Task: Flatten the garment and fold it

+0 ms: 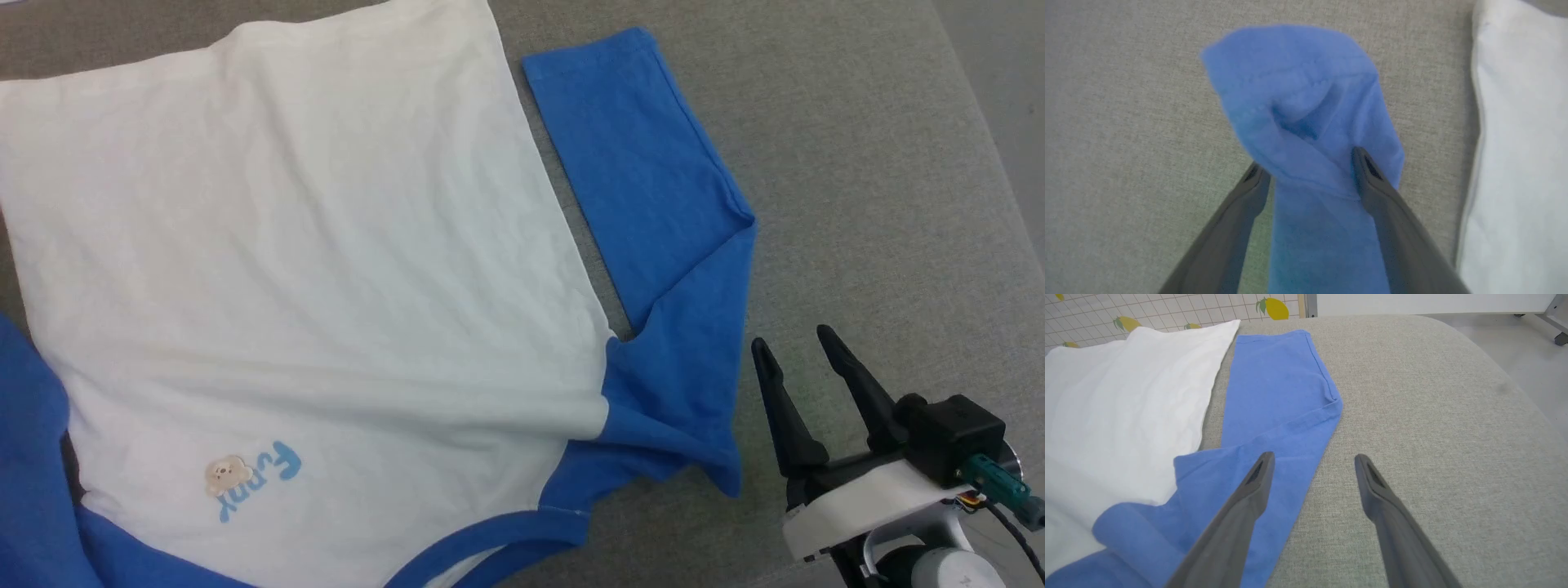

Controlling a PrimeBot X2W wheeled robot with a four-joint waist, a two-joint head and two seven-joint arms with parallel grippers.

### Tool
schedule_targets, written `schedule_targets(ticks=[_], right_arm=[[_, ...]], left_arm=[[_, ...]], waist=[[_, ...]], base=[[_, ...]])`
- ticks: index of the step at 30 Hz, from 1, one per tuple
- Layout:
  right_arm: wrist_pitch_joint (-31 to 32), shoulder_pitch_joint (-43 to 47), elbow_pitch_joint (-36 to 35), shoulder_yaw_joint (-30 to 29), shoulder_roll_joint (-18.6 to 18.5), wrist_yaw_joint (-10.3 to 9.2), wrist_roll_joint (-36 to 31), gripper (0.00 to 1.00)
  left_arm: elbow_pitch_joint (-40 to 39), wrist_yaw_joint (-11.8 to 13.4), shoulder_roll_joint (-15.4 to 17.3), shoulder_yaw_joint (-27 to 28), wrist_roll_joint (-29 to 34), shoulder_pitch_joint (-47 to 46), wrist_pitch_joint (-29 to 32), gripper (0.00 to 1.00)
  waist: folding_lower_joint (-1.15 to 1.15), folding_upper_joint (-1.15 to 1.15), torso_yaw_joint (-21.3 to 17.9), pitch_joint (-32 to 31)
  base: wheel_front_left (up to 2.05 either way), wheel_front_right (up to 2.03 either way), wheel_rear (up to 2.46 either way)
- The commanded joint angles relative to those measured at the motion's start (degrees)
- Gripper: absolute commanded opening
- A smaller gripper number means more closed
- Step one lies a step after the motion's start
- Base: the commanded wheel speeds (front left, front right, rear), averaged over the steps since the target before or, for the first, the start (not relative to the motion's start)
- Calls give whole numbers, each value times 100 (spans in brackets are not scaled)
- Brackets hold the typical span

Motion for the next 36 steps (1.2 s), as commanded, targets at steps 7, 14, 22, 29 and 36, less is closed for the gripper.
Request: schedule_targets(ticks=[7, 14, 22, 29, 36], right_arm=[[-23, -136, 65, -48, -41, -9, 15, 100], [118, 36, -21, -189, -109, -9, -47, 100], [363, 456, -220, -364, -111, -9, -91, 100], [538, 711, -394, -465, -83, -9, -104, 100], [652, 801, -486, -473, -67, -9, -90, 100]], left_arm=[[-405, -79, -167, 105, -43, 356, -734, 0], [-555, -417, -399, 306, -192, 600, -1951, 0], [-1355, -845, -593, 372, -495, 1045, -2541, 0], [-2275, -1262, -917, -174, -705, 1234, -2544, 0], [-3048, -1542, -1734, -1331, -854, 1339, -2470, 0]], waist=[[-1, 0, 274, -251], [-1, 0, 691, -942], [-1, 0, 1201, -1717], [-1, 0, 1489, -2060], [-1, 0, 1609, -2213]], base=[[0, 0, 0], [0, 0, 0], [0, 0, 0], [0, 0, 0], [0, 0, 0]])
